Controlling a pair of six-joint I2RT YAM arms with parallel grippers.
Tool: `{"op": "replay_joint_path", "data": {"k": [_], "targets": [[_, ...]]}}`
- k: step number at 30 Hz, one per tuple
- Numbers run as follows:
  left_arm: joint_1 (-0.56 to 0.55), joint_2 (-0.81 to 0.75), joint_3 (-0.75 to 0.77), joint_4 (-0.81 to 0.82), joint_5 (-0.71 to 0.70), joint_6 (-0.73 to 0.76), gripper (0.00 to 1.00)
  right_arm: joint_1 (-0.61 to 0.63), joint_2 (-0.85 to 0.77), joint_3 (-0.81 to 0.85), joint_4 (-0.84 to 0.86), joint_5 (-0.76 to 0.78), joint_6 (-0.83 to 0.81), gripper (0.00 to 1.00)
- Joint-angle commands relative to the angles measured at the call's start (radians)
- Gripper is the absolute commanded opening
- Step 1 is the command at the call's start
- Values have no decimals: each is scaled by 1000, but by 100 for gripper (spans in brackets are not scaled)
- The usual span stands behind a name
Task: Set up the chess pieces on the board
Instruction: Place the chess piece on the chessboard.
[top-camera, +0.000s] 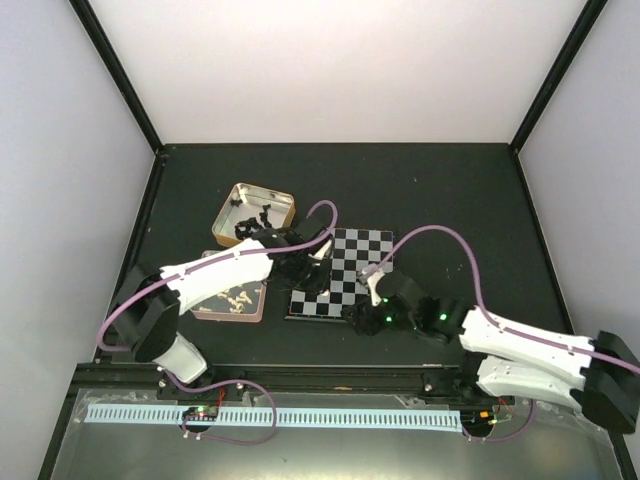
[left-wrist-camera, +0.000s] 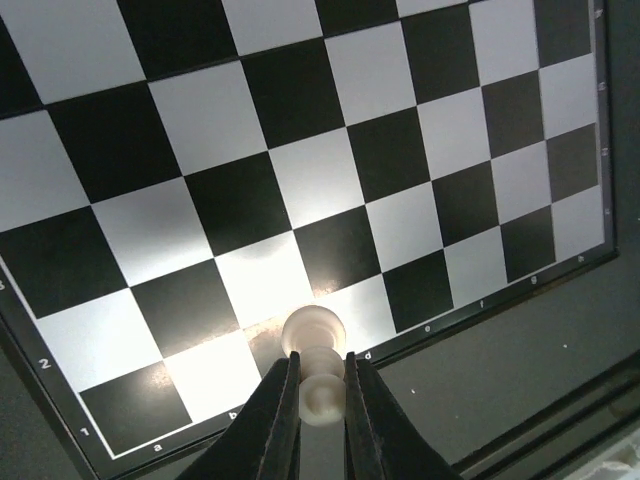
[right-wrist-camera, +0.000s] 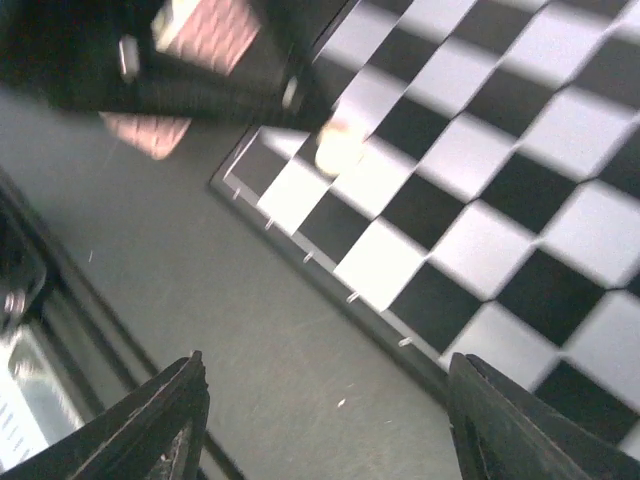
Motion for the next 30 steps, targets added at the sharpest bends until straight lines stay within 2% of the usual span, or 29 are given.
{"op": "replay_joint_path", "data": {"k": [1, 6, 11, 22, 24, 30], "targets": [[-64, 79, 73, -72, -125, -61, 2, -41, -130, 4, -152, 268, 100, 67], [-131, 130, 104, -63, -155, -89, 1, -102, -167, 6, -274, 408, 206, 70], [-156, 142, 96, -20, -141, -102, 1, -181, -149, -27, -264, 360, 231, 70], [-181, 184, 92, 2, -100, -107, 8, -184, -137, -27, -267, 366, 237, 71], [-183, 185, 86, -8, -93, -108, 12, -184, -139, -20, -274, 366, 237, 71], [-184, 155, 86, 7, -79, -102, 40, -185, -152, -6, -266, 321, 218, 73]]}}
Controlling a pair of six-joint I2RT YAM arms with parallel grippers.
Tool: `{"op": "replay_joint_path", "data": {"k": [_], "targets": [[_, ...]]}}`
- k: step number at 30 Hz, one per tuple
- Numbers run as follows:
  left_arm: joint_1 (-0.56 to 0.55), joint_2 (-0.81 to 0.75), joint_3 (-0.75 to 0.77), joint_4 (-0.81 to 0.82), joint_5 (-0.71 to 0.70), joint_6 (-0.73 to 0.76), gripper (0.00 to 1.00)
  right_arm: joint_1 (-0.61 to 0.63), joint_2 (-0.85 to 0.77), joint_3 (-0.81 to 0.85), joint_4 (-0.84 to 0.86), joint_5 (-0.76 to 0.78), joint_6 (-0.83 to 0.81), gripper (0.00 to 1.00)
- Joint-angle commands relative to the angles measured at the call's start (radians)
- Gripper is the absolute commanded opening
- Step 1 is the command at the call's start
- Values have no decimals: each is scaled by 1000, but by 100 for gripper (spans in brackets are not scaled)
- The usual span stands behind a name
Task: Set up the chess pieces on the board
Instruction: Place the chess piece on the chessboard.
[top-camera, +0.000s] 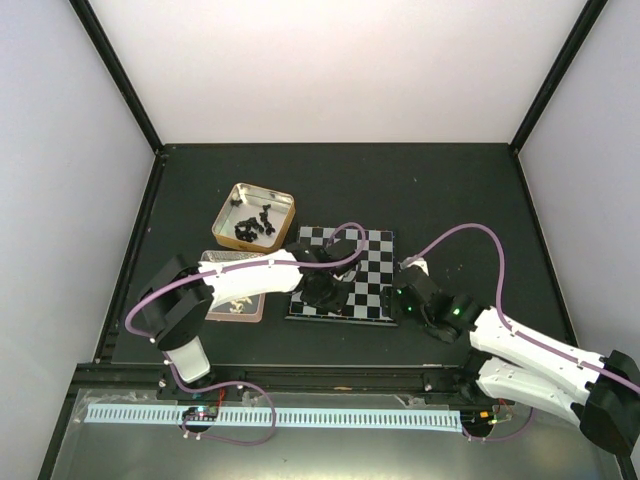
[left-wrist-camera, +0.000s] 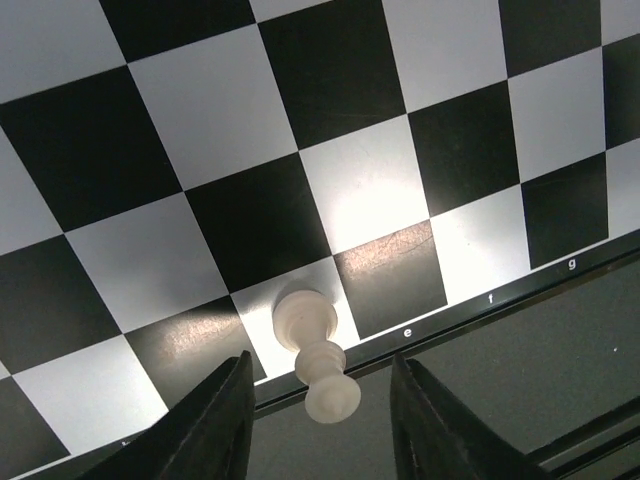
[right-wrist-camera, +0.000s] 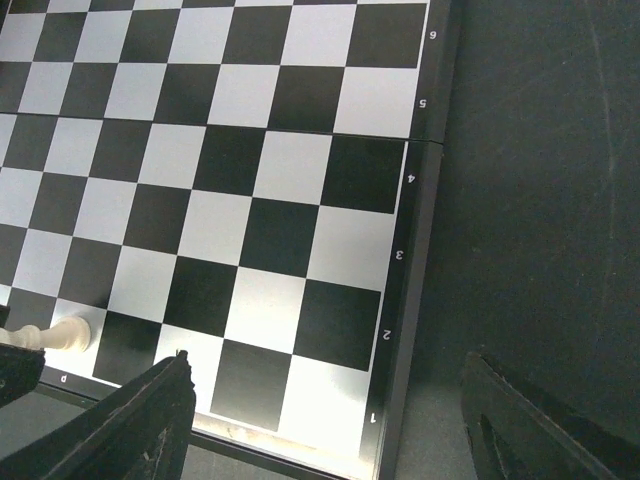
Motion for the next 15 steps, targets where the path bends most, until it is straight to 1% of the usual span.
{"op": "replay_joint_path", "data": {"k": [1, 3, 7, 11, 15], "targets": [[-5, -29, 27, 14, 21, -12, 43, -5, -17, 19, 9, -27, -14, 73], [-2, -52, 30, 17, 2, -23, 46, -4, -21, 23, 19, -67, -27, 73], [16, -118, 1, 13, -61, -62, 46, -3, -8, 38, 36, -148, -60, 73], [60, -235, -65, 24, -124, -101, 46, -4, 37, 68, 60, -218, -104, 72], [126, -386, -143, 55, -180, -118, 48, -2, 135, 141, 73, -291, -160, 71]]}}
